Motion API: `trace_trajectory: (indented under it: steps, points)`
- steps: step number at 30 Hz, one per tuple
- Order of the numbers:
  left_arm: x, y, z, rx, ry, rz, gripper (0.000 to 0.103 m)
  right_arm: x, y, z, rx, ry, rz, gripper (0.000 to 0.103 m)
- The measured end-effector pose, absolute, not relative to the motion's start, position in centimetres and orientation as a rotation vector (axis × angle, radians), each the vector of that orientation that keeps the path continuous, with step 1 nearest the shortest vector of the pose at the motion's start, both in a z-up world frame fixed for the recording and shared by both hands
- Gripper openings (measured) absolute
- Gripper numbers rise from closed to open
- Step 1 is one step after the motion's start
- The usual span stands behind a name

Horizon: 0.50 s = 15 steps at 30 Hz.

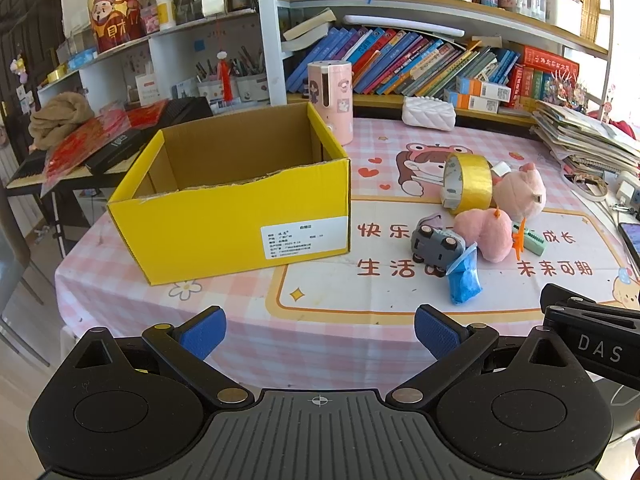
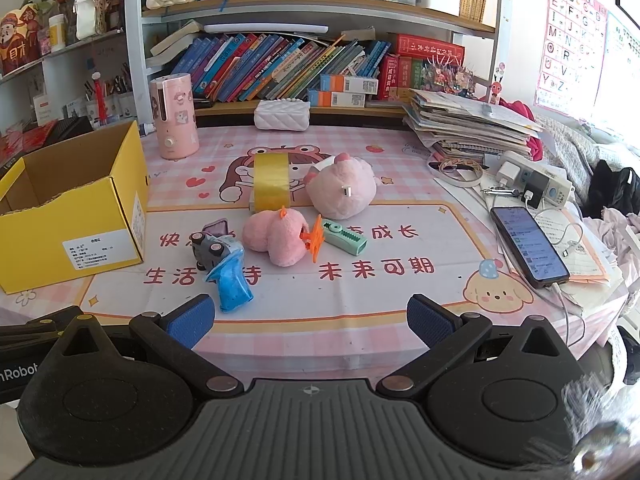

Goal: Organize objects

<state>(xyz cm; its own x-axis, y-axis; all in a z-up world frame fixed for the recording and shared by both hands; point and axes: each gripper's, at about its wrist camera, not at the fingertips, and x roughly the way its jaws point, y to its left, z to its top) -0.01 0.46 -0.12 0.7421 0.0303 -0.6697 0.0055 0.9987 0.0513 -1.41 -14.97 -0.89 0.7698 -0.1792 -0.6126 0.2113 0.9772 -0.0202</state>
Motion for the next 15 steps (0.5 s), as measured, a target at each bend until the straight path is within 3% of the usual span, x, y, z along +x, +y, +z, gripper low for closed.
trace_trajectory:
  steps: [15]
  points:
    - [-0.08, -0.09, 0.07, 0.056, 0.737, 0.014, 0.102, -1.45, -15.20, -0.88, 0.054, 0.662, -0.210, 0.103]
